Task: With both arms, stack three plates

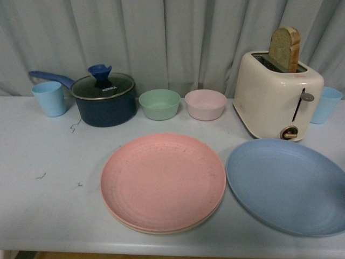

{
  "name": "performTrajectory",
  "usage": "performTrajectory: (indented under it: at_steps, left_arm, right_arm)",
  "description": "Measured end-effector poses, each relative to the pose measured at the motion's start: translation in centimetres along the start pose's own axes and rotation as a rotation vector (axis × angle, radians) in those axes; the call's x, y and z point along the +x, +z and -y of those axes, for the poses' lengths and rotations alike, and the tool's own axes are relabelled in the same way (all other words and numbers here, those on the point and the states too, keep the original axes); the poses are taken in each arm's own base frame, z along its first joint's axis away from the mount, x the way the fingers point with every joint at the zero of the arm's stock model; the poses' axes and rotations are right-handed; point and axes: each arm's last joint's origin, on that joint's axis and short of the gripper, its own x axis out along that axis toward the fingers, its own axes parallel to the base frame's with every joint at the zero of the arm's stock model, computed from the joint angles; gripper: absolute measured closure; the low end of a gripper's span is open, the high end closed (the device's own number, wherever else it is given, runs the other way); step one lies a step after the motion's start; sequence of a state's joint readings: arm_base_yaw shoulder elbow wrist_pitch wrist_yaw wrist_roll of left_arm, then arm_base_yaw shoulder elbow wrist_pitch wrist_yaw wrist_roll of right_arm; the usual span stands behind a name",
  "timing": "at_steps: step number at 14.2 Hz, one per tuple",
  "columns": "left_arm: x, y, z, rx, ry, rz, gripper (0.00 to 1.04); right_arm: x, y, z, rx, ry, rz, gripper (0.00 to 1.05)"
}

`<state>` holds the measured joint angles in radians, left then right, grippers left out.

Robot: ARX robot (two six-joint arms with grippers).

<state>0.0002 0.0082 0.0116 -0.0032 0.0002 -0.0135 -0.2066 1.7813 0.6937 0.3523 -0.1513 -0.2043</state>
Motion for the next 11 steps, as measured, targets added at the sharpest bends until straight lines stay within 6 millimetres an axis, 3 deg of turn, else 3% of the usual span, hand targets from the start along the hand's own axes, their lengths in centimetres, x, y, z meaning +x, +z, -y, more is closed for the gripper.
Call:
performTrajectory:
  at_steps: [4, 11]
  left_arm:
    - [0.0, 0.0, 0.0, 0.0, 0.0, 0.0, 0.07]
    - [0.0, 0.0, 0.0, 0.0, 0.0, 0.0, 0.07]
  right_arm:
    - [3.9, 0.4, -0.9, -0.017, 0.018, -0.023, 0.06]
    - [6.7, -0.3, -0.9, 0.022, -0.003, -0.06, 0.06]
